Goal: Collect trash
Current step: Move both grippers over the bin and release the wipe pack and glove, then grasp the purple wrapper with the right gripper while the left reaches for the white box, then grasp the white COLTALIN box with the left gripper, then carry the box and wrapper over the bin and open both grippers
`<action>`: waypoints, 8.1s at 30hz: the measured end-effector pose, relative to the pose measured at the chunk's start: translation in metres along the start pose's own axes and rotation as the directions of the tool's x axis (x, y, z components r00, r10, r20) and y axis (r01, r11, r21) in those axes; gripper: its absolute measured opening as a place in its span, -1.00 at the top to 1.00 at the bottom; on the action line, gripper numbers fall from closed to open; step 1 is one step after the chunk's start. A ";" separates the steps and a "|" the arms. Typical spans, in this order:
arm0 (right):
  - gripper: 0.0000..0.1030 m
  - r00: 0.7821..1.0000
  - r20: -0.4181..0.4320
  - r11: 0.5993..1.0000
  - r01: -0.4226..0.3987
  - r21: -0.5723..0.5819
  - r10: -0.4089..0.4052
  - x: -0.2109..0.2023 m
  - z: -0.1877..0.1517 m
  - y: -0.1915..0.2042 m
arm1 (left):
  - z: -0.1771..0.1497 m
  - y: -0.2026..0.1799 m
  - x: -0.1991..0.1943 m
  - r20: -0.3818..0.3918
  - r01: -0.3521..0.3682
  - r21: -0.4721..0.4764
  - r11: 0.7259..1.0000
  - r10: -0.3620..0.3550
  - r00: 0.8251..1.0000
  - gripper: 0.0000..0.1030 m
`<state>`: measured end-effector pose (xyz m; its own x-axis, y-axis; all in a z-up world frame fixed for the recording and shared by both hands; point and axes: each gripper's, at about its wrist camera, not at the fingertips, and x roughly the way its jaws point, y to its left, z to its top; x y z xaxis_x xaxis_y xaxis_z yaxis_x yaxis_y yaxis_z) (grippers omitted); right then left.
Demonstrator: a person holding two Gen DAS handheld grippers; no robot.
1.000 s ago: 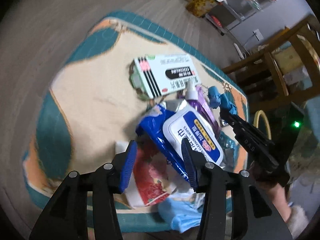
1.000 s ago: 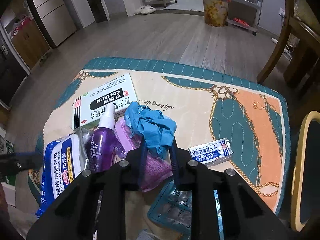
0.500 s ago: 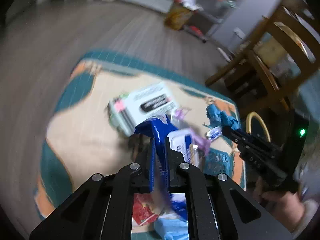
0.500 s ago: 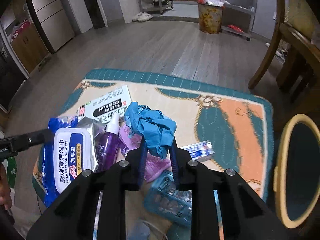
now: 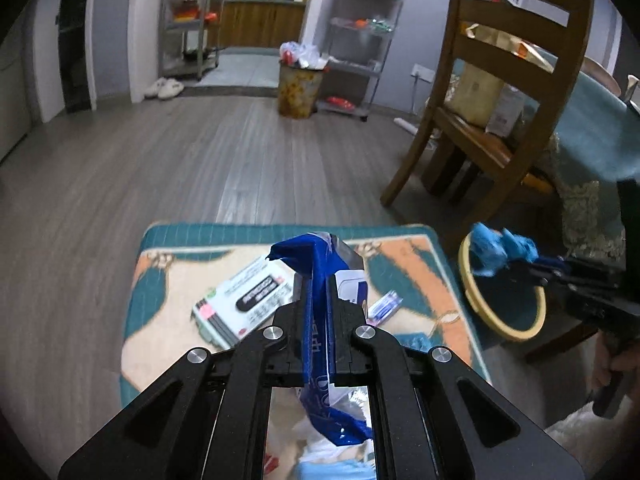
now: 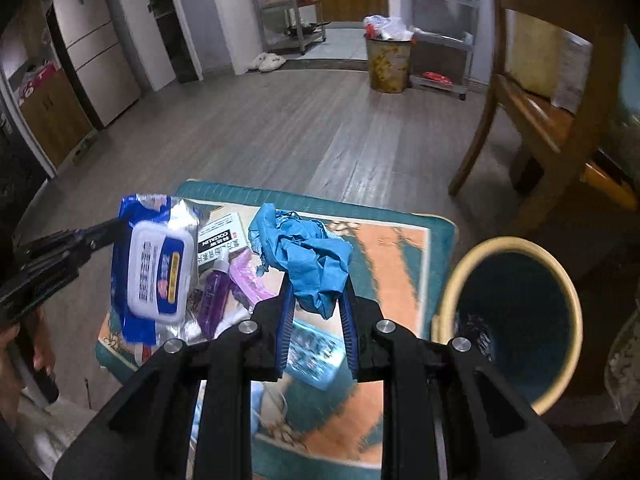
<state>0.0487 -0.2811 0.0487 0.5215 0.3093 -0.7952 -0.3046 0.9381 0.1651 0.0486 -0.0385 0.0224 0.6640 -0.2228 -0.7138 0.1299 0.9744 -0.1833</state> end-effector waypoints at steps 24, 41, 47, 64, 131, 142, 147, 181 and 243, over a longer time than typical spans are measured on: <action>0.59 0.957 -0.127 0.907 0.290 0.305 -0.263 0.012 -0.061 -0.200 | 0.018 -0.217 0.107 -0.062 0.268 0.312 0.911 -0.262 0.963 0.87; 0.24 0.952 -0.122 0.909 0.304 0.285 -0.280 0.011 -0.068 -0.222 | 0.014 -0.243 0.120 -0.053 0.303 0.351 0.886 -0.304 0.951 0.08; -0.07 0.967 -0.045 0.930 0.253 0.268 -0.250 0.002 -0.046 -0.178 | 0.019 -0.197 0.070 0.010 0.221 0.342 0.913 -0.239 0.971 -0.24; -0.60 0.996 -0.021 0.991 0.084 0.106 -0.082 0.052 -0.007 -0.001 | 0.009 0.023 0.001 0.028 -0.051 0.028 0.998 0.051 0.998 -0.63; 0.76 0.971 -0.185 0.981 -0.173 -0.085 0.155 0.123 -0.009 0.034 | -0.032 0.082 0.195 -0.355 -0.055 0.262 0.964 0.149 0.923 -0.80; 0.77 0.986 -0.131 0.994 -0.103 -0.034 0.098 0.099 -0.013 0.005 | -0.017 0.075 0.149 -0.291 -0.027 0.220 0.975 0.091 0.952 -0.48; 0.77 0.992 -0.104 0.998 -0.065 0.013 0.066 0.079 -0.016 -0.012 | -0.011 0.061 0.124 -0.282 -0.015 0.207 0.978 0.074 0.956 0.35; 0.77 0.996 -0.067 0.998 -0.057 0.026 0.058 0.061 -0.016 -0.026 | -0.037 0.064 0.190 -0.418 -0.233 0.064 0.970 0.238 0.877 -0.39; -0.24 0.977 -0.059 0.923 0.213 0.321 -0.205 0.006 -0.059 -0.218 | 0.024 -0.231 0.122 -0.081 0.224 0.400 0.888 -0.209 0.974 -0.75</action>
<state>0.0713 -0.4929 -0.0267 0.5246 0.1010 -0.8453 0.0854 0.9817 0.1703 0.1172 -0.2899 -0.0065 0.5599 -0.4234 -0.7122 0.5592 0.8274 -0.0522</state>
